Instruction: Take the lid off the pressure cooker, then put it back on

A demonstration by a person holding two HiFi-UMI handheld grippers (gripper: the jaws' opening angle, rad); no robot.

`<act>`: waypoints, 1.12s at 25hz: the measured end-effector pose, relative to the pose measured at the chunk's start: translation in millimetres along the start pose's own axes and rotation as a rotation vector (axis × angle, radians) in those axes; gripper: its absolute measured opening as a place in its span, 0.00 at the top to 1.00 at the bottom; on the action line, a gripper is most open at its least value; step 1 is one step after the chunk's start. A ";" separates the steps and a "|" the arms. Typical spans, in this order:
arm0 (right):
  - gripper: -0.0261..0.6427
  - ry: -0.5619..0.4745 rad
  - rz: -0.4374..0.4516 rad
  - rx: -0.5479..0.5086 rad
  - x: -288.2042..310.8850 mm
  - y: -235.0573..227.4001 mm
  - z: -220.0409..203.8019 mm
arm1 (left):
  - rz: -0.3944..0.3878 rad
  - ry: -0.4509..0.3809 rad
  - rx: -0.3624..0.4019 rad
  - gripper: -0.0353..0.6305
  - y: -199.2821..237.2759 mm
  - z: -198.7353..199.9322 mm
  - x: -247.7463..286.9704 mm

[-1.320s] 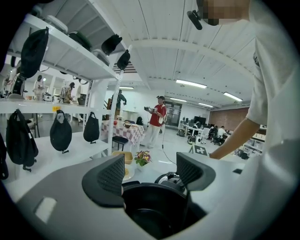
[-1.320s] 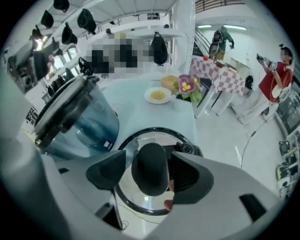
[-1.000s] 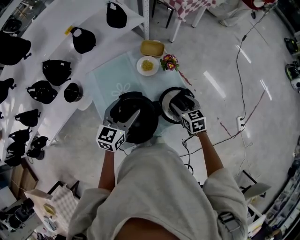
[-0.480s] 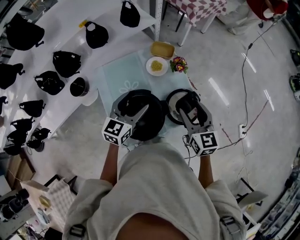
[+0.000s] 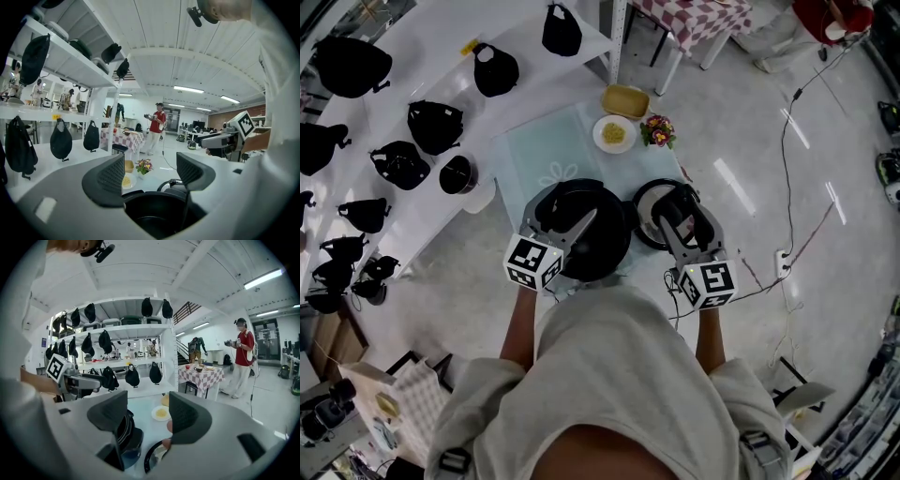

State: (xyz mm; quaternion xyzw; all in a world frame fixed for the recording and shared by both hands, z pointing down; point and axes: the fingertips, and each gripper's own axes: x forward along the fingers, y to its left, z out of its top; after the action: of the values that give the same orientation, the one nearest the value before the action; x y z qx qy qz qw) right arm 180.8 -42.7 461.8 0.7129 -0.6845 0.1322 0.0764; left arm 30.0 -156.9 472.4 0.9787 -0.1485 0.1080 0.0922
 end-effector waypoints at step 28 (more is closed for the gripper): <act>0.51 0.912 0.086 -0.050 88.1 -86.6 -276.1 | 0.112 0.021 -0.042 0.46 17.2 -8.4 -18.4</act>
State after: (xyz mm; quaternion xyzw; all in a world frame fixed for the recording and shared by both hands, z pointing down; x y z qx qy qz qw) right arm 246.4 -42.5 757.1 0.5508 -0.6129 0.4190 0.3813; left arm 6.0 -166.3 478.6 0.9655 -0.2042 0.1200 0.1081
